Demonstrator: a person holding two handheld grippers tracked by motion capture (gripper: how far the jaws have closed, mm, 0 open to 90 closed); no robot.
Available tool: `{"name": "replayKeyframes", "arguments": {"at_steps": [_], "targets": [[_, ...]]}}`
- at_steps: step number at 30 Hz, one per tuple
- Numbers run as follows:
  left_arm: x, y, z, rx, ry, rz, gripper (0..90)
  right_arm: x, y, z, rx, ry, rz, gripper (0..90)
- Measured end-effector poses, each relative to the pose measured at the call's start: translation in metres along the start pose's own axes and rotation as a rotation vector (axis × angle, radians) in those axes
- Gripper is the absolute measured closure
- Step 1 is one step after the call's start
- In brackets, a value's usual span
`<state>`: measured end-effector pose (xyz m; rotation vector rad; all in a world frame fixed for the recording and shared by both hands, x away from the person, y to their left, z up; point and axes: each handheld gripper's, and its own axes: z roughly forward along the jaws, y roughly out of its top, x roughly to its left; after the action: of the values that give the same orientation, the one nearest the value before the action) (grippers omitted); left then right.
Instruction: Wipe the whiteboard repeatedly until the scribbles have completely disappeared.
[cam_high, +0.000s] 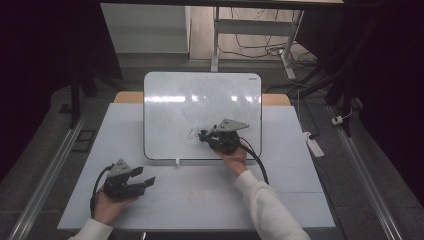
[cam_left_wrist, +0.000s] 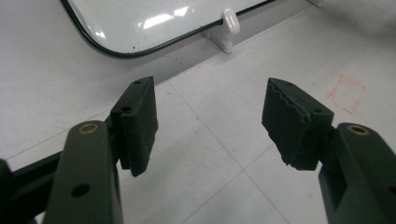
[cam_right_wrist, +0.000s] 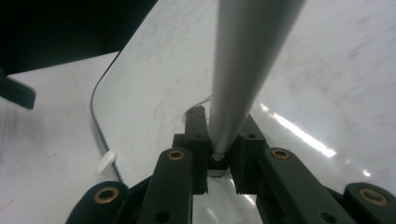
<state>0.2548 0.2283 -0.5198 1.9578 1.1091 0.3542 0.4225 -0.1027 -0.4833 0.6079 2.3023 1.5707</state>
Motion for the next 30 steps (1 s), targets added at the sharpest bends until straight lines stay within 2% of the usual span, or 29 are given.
{"name": "replayKeyframes", "arguments": {"at_steps": [3, 5, 7, 10, 12, 16, 19, 21, 23, 25, 27, 29, 30], "targets": [[0.0, 0.0, -0.001, -0.004, 0.002, -0.001, 36.6, -0.017, 0.008, -0.008, -0.066, -0.069, 0.047, 78.6], [0.001, 0.0, 0.0, -0.001, 0.002, -0.003, 36.6, -0.023, 0.011, -0.012, -0.084, -0.088, 0.067, 78.6], [0.001, 0.0, 0.001, 0.002, 0.0, -0.004, 36.6, -0.018, 0.009, -0.009, -0.068, -0.068, 0.06, 78.6], [0.001, 0.0, 0.001, 0.005, 0.001, -0.002, 36.6, -0.001, 0.001, 0.0, -0.009, -0.001, 0.009, 78.5], [0.0, 0.0, 0.001, 0.003, 0.001, 0.0, 36.6, 0.001, 0.003, 0.002, -0.001, -0.007, -0.012, 78.5], [0.0, 0.0, 0.0, -0.001, 0.002, -0.002, 36.6, -0.018, 0.012, -0.004, -0.074, -0.063, 0.055, 78.6], [0.001, 0.0, 0.001, 0.001, 0.001, -0.004, 36.6, -0.014, 0.012, -0.002, -0.064, -0.058, 0.045, 78.5], [0.001, 0.0, 0.001, 0.002, 0.0, -0.004, 36.6, -0.003, 0.006, 0.005, -0.028, -0.002, 0.028, 78.5], [0.001, 0.0, 0.0, 0.002, 0.001, -0.001, 36.6, 0.004, 0.002, 0.009, -0.01, 0.018, 0.001, 78.5], [0.0, 0.0, 0.0, 0.0, 0.002, 0.0, 36.6, 0.001, 0.006, 0.009, -0.021, 0.001, 0.001, 78.5], [0.0, 0.0, -0.001, -0.003, 0.002, 0.0, 36.6, -0.009, 0.011, 0.004, -0.063, -0.043, 0.035, 78.6], [0.001, 0.0, 0.0, -0.001, 0.001, -0.003, 36.6, -0.013, 0.012, 0.002, -0.074, -0.047, 0.056, 78.6], [0.001, 0.0, 0.001, 0.0, -0.001, -0.005, 36.6, -0.011, 0.01, 0.003, -0.073, -0.042, 0.059, 78.6]]}}
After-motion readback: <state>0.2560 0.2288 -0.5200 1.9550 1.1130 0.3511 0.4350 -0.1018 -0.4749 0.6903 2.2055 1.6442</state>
